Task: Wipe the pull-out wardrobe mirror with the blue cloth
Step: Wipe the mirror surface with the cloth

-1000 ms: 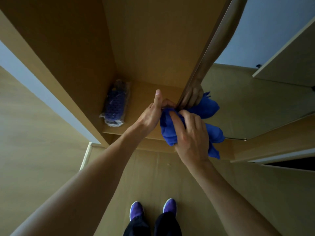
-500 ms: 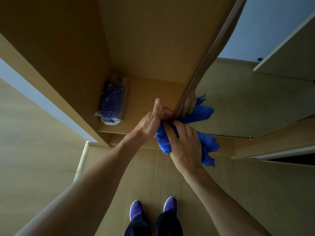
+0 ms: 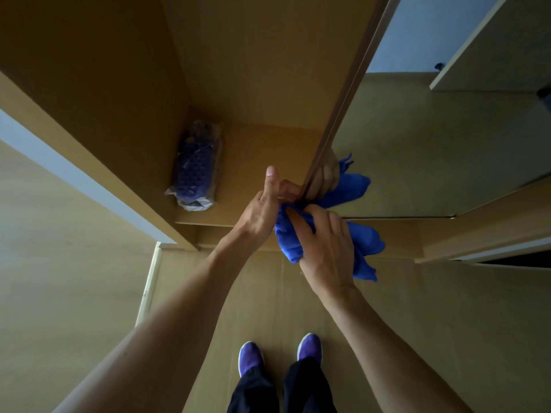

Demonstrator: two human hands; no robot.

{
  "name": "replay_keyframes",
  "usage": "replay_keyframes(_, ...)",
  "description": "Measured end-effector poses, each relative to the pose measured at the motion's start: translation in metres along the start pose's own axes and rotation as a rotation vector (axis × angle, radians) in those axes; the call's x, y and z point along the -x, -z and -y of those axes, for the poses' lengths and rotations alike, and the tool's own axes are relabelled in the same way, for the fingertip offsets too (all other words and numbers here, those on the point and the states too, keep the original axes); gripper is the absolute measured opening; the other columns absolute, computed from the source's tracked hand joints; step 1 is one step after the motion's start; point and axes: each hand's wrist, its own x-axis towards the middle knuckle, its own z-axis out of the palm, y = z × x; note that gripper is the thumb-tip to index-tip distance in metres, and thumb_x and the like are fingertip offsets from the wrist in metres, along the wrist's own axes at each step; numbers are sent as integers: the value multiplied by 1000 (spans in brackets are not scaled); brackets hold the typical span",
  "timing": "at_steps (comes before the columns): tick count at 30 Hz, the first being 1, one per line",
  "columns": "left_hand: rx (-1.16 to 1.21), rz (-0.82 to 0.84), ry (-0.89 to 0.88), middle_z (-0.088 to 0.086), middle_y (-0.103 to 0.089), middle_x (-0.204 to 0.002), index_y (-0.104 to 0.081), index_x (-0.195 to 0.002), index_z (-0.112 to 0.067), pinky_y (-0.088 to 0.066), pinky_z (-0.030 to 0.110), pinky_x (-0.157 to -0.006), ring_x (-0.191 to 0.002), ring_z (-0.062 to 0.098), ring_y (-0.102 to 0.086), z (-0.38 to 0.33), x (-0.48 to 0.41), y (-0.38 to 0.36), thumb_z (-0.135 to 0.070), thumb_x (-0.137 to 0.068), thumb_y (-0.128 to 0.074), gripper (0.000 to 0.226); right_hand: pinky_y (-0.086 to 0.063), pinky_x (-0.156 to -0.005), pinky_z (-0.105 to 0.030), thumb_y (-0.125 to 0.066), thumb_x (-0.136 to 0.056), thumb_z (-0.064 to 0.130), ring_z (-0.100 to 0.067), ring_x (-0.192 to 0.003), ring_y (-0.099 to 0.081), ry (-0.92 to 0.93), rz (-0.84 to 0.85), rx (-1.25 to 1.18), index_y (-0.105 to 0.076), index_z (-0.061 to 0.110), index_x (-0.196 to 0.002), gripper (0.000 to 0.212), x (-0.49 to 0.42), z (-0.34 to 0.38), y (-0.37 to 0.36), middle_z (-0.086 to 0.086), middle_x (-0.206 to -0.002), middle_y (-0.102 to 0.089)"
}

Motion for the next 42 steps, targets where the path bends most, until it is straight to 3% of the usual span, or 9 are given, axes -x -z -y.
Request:
replay_keyframes(6, 24, -30, -21, -20, -73, -89, -71, -96, -32, -44, 21, -95, -97, -1, -67, 4, 6, -5, -59, -104, -7, 70, -52, -83, -42, -84, -66, 8, -29, -89, -60, -49, 54, -36, -65, 16, -129, 66, 8, 1, -18, -12, -115, -64)
replay_keyframes(10, 29, -42, -24, -25, -73, -104, -71, -95, -53, -43, 25, -103, -108, -5, -64, 7, 15, -12, -64, -103, -17, 56, -52, -82, -41, -83, -65, 11, -27, -89, -56, -36, 73, -40, -61, 16, -130, 68, 7, 1, -22, -10, -111, -60)
replay_keyframes(13, -4, -30, -50, -33, -69, -106, -64, -95, -70, -44, 16, -94, -108, -13, -60, 5, 24, -15, -60, -104, -24, 42, -50, -83, -37, -82, -68, 14, -22, -91, -52, -71, 127, -57, -59, 20, -129, 65, 7, 1, -23, -5, -109, -58)
replay_keyframes(19, -26, -17, -37, -14, -56, -144, -43, -151, -36, -37, 17, -95, -126, -2, -53, 16, 26, -18, -61, -104, -21, 58, -48, -89, -35, -74, -72, 6, -25, -102, -56, -410, 318, -105, -58, 21, -132, 64, 29, -21, -23, -5, -112, -60)
replay_keyframes(24, -1, -70, -14, -12, -57, -144, -45, -150, -33, -35, 25, -110, -130, 0, -53, 23, 24, -23, -55, -106, -25, 53, -49, -65, -28, -62, -74, 16, 1, -76, -64, -954, 328, -903, -65, 33, -90, 24, 32, -34, -18, 18, -77, -67)
replay_keyframes(29, -13, -73, -14, -13, -58, -143, -44, -150, -35, -35, 21, -106, -132, 0, -52, 25, 28, -24, -56, -106, -27, 52, -57, -75, -37, -72, -82, 10, -30, -102, -71, -1463, 382, -1467, -69, 12, -111, 29, 33, -26, -24, -11, -106, -74)
replay_keyframes(33, -42, -90, -4, -18, -58, -140, -45, -148, -41, -34, 35, -116, -132, 1, -51, 24, 30, -25, -61, -103, -29, 52, -50, -101, -51, -64, -90, 20, -42, -115, -65, -1530, 452, -1705, -63, -2, -127, 44, 26, -14, -24, -28, -124, -67)
replay_keyframes(39, -48, -130, 17, -18, -59, -139, -47, -146, -42, -37, 42, -117, -130, 3, -53, 18, 34, -32, -63, -97, -32, 55, -60, -73, -38, -49, -98, 26, -32, -89, -73, -1478, 427, -2103, -76, 5, -104, 35, 16, -3, -26, -18, -100, -74)
replay_keyframes(42, -53, -137, 29, -11, -61, -137, -49, -145, -35, -41, 44, -114, -129, 9, -56, 16, 35, -35, -38, -100, -43, 45, -59, -81, -39, -44, -101, 26, -30, -99, -72, -1411, 352, -2225, -73, 6, -114, 37, 12, 5, -27, -18, -112, -72)
